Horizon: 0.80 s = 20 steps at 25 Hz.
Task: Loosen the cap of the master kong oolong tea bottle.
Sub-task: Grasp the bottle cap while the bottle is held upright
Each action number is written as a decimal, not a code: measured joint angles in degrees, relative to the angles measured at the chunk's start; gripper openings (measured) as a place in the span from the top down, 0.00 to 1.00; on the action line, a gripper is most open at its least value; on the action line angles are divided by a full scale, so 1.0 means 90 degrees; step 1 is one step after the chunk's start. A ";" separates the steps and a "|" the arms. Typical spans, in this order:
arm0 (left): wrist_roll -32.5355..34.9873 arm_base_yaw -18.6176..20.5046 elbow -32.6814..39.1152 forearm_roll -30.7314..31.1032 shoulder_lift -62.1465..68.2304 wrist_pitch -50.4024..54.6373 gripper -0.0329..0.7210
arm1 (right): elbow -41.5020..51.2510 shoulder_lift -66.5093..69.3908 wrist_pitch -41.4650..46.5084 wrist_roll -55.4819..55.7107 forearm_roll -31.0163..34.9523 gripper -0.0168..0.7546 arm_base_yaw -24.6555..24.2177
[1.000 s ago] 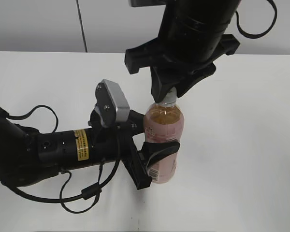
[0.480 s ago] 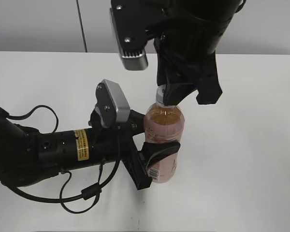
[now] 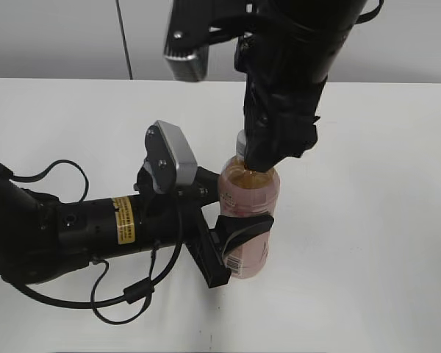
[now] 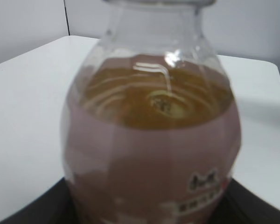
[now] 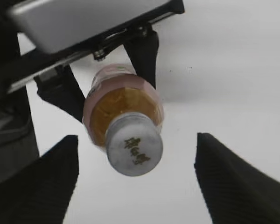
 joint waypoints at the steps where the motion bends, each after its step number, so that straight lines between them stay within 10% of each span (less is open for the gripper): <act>1: 0.0000 0.0000 0.0000 0.0000 0.0000 0.0000 0.44 | -0.0040 0.0000 0.0000 0.0543 0.0007 0.22 0.0000; 10: 0.0000 0.0000 0.0000 -0.0007 0.0000 0.0000 0.44 | -0.0642 0.0000 0.0014 0.6279 0.0118 0.28 0.0000; 20: 0.0000 0.0000 0.0000 -0.0007 0.0000 0.0000 0.44 | -0.0214 0.0000 0.0014 0.7622 0.0159 0.29 0.0000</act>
